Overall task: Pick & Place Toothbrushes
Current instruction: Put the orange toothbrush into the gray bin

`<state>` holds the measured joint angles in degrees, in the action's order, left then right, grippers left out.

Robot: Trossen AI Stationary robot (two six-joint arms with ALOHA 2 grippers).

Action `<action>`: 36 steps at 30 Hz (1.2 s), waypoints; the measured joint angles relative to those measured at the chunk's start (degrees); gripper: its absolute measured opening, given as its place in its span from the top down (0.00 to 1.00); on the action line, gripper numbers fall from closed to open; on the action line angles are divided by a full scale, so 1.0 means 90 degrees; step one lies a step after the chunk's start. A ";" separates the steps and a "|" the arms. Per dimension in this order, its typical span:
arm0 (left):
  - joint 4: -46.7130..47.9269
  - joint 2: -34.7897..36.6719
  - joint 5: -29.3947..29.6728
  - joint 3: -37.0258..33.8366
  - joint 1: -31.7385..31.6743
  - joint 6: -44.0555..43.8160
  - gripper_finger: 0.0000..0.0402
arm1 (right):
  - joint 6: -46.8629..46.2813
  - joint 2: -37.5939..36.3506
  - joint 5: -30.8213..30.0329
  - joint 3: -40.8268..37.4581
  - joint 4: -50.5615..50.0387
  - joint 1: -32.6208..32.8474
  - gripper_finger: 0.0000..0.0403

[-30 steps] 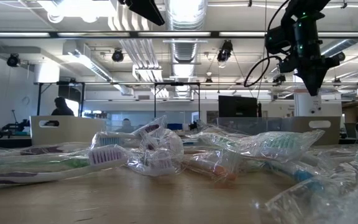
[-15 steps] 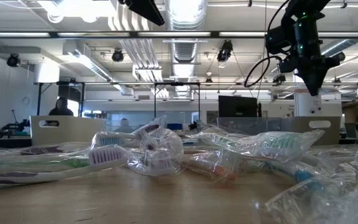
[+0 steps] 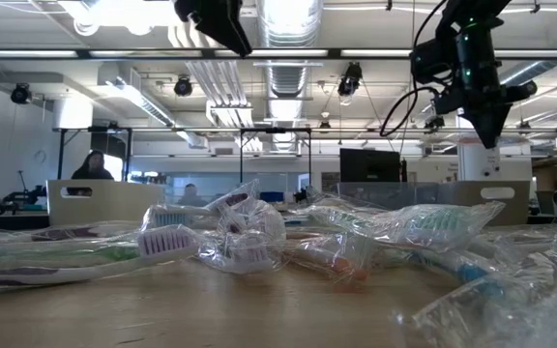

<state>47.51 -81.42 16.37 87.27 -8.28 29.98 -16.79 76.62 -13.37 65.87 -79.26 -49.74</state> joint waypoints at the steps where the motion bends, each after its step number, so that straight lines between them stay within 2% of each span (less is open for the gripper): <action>1: -0.0006 -0.0003 -0.0001 -0.0033 0.0001 0.0000 0.57 | -0.0037 0.0000 -0.0044 0.0002 -0.0011 0.0016 0.95; 15: -0.0048 0.0001 0.0001 -0.0089 0.0001 0.0000 0.57 | -0.0128 -0.0097 -0.0341 -0.0046 -0.0161 0.0112 0.95; 36: -0.0050 0.0001 0.0001 -0.0129 0.0001 0.0000 0.57 | 0.0156 0.0024 -0.0194 -0.0243 0.0145 0.0107 0.95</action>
<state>47.07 -81.41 16.38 86.11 -8.27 29.98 -15.38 76.84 -15.11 63.68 -77.96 -48.77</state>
